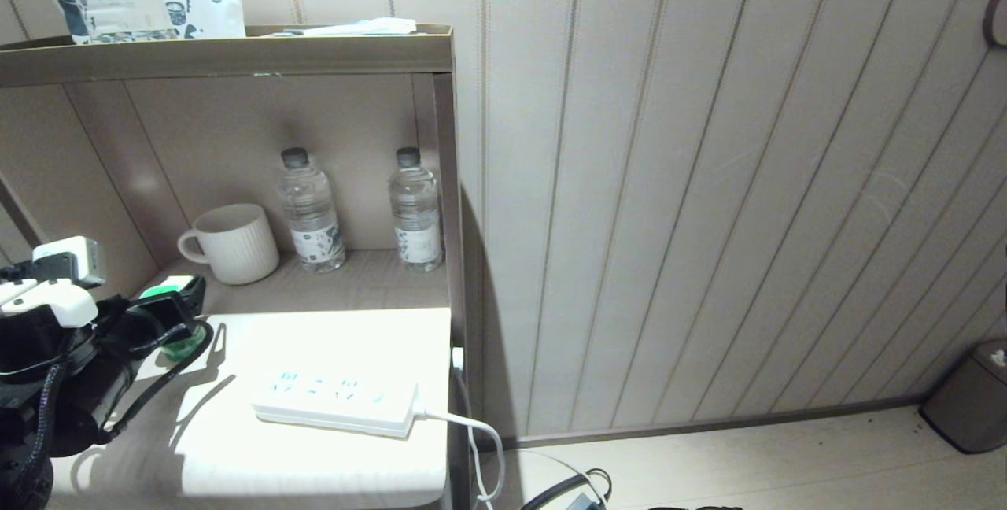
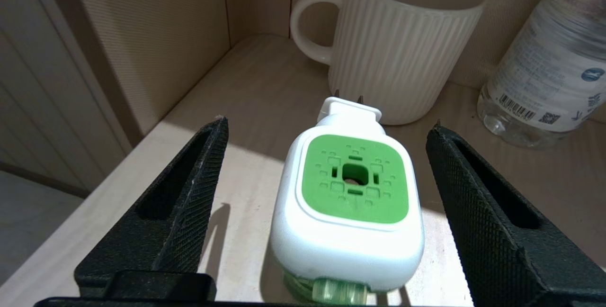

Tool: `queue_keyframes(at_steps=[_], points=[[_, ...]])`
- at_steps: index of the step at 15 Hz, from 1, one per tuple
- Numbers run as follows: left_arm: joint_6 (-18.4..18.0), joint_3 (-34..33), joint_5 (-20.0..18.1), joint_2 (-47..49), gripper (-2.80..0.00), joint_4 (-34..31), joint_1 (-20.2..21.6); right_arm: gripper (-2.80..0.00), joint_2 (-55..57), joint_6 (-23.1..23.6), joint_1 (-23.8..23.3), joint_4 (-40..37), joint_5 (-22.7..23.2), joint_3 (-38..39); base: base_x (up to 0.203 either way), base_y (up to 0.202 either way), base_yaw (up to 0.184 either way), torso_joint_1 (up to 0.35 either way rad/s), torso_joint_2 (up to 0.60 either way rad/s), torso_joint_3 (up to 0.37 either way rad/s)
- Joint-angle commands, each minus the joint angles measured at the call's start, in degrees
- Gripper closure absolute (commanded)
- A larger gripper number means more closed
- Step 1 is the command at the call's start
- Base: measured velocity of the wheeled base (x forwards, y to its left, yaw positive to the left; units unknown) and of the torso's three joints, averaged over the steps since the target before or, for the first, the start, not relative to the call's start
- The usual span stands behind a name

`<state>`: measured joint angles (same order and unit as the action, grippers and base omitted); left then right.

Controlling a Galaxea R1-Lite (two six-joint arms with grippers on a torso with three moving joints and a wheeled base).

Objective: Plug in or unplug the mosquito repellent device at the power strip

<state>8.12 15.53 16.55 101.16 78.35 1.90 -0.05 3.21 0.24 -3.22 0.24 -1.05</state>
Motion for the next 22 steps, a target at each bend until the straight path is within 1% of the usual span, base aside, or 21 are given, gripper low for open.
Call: queue_keyframes(at_steps=[1, 3, 5, 9, 10, 12, 13, 14, 16, 17, 19, 20, 22], points=[[-1.0, -1.9, -0.1, -4.0, -2.80, 0.3, 0.0, 0.00, 0.0, 0.0, 0.0, 0.0, 0.0, 0.0, 0.000, 0.000, 0.000, 0.000, 0.00, 0.000], [-2.4, -3.4, -0.5, -8.4, -2.80, -0.5, 0.0, 0.00, 0.0, 0.0, 0.0, 0.0, 0.0, 0.0, 0.000, 0.000, 0.000, 0.000, 0.00, 0.000], [-3.7, -3.9, -1.2, -14.6, -2.80, -3.3, -0.1, 0.00, 0.0, 0.0, 0.0, 0.0, 0.0, 0.0, 0.000, 0.000, 0.000, 0.000, 0.00, 0.000], [-5.2, -4.1, -2.4, -28.6, -2.80, -13.1, -0.1, 0.00, 0.0, 0.0, 0.0, 0.0, 0.0, 0.0, 0.000, 0.000, 0.000, 0.000, 0.00, 0.000], [-6.0, -4.0, -2.5, -33.3, 0.00, -16.7, -0.1, 0.00, 0.0, 0.0, 0.0, 0.0, 0.0, 0.0, 0.000, 0.000, 0.000, 0.000, 0.00, 0.000], [-7.8, -2.7, -2.5, -43.8, 0.00, -26.5, -0.1, 0.00, 0.0, 0.0, 0.0, 0.0, 0.0, 0.0, 0.000, 0.000, 0.000, 0.000, 0.00, 0.000], [-8.6, -1.2, -2.5, -49.1, 0.00, -33.4, -0.1, 0.00, 0.0, 0.0, 0.0, 0.0, 0.0, 0.0, 0.000, 0.000, 0.000, 0.000, 0.00, 0.000], [-9.2, 1.3, -2.5, -55.0, 0.00, -43.7, -0.4, 0.00, 0.0, 0.0, 0.0, 0.0, 0.0, 0.0, 0.000, 0.000, 0.000, 0.000, 0.00, 0.000], [-9.8, 4.7, -2.7, -65.7, 0.00, -59.4, -0.9, 0.00, 0.0, 0.0, 0.0, 0.0, 0.0, 0.0, 0.000, 0.000, 0.000, 0.000, 0.00, 0.000], [-10.1, 5.0, -3.0, -71.6, 0.00, -64.2, -1.0, 0.00, 0.0, 0.0, 0.0, 0.0, 0.0, 0.0, 0.000, 0.000, 0.000, 0.000, 0.00, 0.000], [-10.6, 3.2, -4.3, -82.6, 0.00, -70.5, -1.1, 0.00, 0.0, 0.0, 0.0, 0.0, 0.0, 0.0, 0.000, 0.000, 0.000, 0.000, 0.00, 0.000], [-11.1, 0.1, -5.0, -87.2, 0.00, -73.4, -1.1, 0.00, 0.0, 0.0, 0.0, 0.0, 0.0, 0.0, 0.000, 0.000, 0.000, 0.000, 0.00, 0.000], [-11.7, -7.7, -6.8, -91.4, 0.00, -75.1, -1.2, 0.00, 0.0, 0.0, 0.0, 0.0, 0.0, 0.0, 0.000, 0.000, 0.000, 0.000, 0.00, 0.000]])
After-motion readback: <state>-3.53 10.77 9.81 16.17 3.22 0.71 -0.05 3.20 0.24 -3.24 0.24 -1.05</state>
